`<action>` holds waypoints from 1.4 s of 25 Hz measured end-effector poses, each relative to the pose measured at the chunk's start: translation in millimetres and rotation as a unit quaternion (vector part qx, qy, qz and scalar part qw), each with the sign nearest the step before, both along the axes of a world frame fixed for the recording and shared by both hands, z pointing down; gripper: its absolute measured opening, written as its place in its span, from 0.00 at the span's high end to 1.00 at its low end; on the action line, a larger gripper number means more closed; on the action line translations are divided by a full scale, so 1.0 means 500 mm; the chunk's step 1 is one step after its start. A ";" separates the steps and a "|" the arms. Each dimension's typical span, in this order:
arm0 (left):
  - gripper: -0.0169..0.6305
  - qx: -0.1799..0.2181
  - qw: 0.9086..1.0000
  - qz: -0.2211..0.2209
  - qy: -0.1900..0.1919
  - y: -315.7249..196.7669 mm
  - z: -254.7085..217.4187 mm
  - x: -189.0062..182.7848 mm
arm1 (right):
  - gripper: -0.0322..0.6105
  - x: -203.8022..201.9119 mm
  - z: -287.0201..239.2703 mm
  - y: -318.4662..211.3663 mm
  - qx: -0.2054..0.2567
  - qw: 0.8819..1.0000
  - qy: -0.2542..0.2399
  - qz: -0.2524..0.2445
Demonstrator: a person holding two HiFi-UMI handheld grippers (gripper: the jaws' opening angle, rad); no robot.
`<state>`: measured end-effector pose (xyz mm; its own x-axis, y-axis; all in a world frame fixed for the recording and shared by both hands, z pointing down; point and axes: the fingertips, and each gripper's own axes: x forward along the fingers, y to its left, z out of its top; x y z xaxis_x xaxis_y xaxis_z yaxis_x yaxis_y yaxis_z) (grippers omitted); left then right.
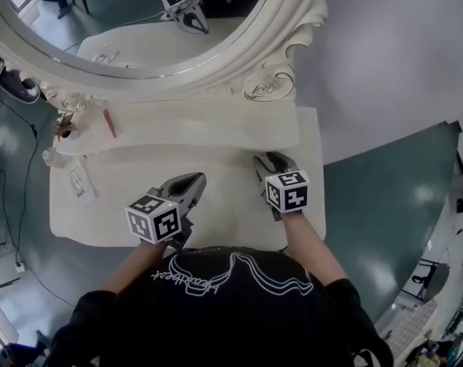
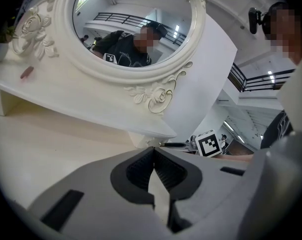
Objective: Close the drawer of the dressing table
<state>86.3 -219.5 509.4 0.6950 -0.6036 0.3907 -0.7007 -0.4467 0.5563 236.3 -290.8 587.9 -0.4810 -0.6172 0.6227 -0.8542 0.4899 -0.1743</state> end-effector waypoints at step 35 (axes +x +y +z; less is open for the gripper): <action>0.97 0.111 0.990 0.090 0.020 0.158 -0.250 -0.043 | 0.95 -0.179 -0.403 0.317 0.161 0.964 -0.200 -0.076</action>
